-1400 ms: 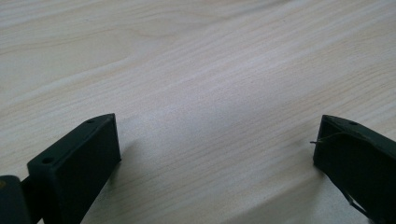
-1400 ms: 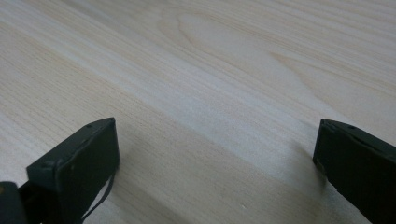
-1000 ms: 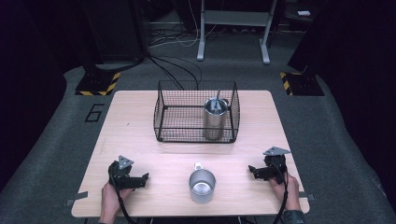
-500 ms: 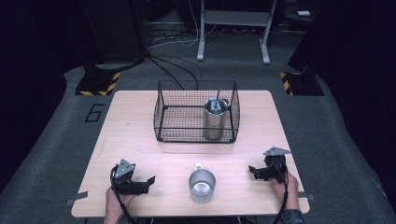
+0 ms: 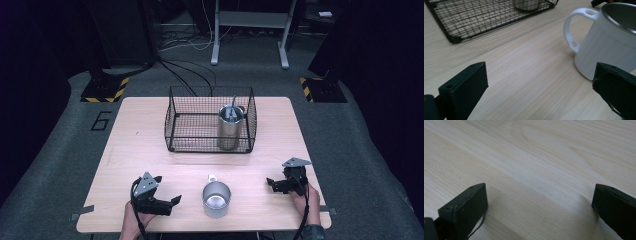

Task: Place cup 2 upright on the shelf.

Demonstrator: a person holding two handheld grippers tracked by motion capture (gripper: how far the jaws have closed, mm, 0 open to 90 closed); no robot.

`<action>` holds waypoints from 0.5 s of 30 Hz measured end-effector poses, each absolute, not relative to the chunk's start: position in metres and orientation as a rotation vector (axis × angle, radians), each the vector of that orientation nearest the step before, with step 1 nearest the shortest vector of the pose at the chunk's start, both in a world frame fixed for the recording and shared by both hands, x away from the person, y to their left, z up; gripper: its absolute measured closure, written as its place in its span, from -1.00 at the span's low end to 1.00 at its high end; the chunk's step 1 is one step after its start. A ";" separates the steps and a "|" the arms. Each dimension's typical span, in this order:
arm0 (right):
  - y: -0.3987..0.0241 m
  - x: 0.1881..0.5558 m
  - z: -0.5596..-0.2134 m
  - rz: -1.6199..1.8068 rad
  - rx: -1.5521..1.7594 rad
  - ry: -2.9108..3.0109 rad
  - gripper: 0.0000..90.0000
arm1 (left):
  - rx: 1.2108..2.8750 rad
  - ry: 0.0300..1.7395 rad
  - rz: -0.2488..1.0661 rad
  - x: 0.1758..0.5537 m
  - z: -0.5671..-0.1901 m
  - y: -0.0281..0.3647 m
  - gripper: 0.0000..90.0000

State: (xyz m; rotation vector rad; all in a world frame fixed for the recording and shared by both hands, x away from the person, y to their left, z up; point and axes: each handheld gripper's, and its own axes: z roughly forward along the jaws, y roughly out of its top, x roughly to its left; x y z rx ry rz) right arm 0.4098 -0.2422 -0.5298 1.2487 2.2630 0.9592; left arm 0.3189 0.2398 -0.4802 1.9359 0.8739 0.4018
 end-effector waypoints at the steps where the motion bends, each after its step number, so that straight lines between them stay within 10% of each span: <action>1: -0.242 0.410 -0.530 0.964 1.252 2.263 -1.00 | 1.933 0.869 0.389 0.318 -0.479 0.237 -1.00; 15: -0.242 0.410 -0.530 0.960 1.248 2.264 -1.00 | 1.941 0.718 0.318 0.316 -0.462 0.207 -1.00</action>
